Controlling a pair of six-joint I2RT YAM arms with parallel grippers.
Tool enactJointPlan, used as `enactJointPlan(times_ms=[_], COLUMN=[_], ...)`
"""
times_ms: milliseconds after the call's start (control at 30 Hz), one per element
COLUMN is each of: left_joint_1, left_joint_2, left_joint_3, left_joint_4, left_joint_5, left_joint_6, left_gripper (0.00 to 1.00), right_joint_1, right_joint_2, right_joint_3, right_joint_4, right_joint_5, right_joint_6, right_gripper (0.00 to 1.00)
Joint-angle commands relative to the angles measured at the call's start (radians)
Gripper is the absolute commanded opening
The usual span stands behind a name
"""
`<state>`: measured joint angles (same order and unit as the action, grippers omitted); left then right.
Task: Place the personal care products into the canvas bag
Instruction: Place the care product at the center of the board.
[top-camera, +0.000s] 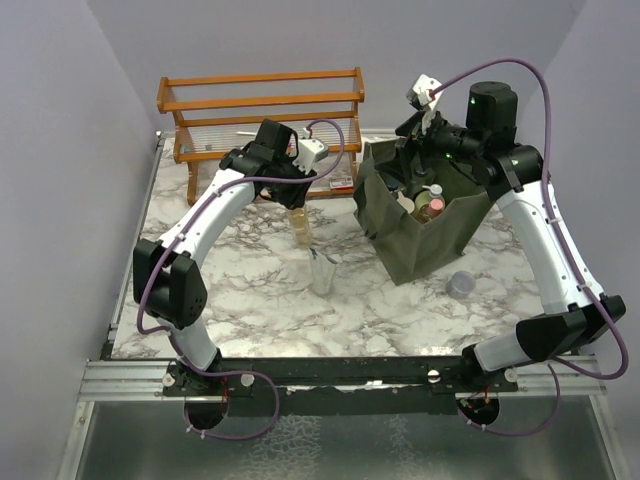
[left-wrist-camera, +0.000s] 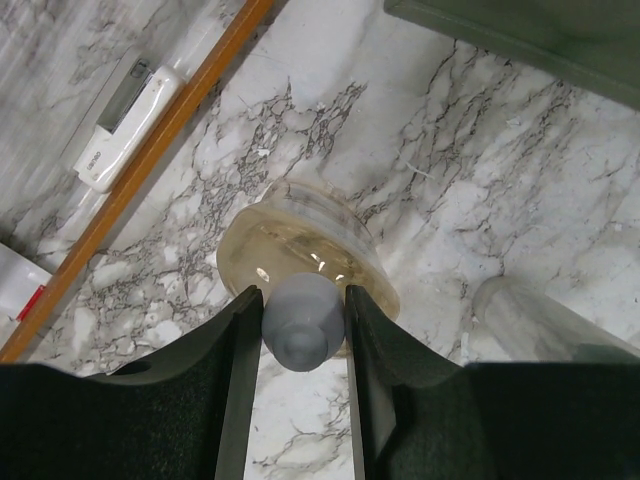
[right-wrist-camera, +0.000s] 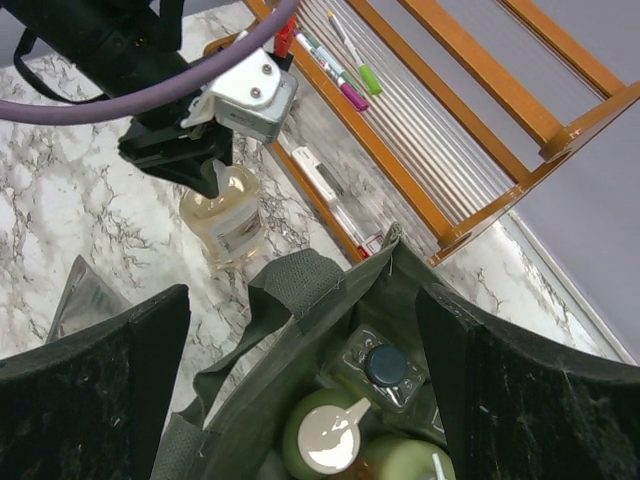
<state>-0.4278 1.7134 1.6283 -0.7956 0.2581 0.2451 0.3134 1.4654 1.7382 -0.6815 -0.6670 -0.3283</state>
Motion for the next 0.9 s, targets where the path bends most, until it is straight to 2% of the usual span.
enactJointPlan(times_ms=[0,67,367,700,867], left_joint_1=[-0.006,-0.007,-0.011,-0.007,0.030], left_joint_2=[0.016,0.023,0.015,-0.046,-0.106], left_joint_3=[0.055,0.050,0.019,0.054,0.059], left_joint_4=[0.079,0.085,0.119,0.105,0.142], left_joint_5=[-0.018,-0.008,0.041,0.081,0.068], left_joint_6=[-0.045,-0.052,-0.065,-0.050,-0.065], left_gripper=[0.00,0.03,0.31,0.74,0.81], right_joint_1=[0.007,0.007,0.006,0.007,0.015], right_joint_2=[-0.027,-0.024,-0.030,-0.025,0.000], right_joint_3=[-0.006,-0.015,-0.047,-0.028,0.013], right_joint_4=[0.006,0.009,0.026,0.034,0.054], right_joint_5=[0.026,0.022,0.019,-0.005,-0.029], right_joint_6=[-0.008,-0.006,-0.004,0.005,0.043], right_gripper=[0.94,0.94,0.94,0.93,0.92])
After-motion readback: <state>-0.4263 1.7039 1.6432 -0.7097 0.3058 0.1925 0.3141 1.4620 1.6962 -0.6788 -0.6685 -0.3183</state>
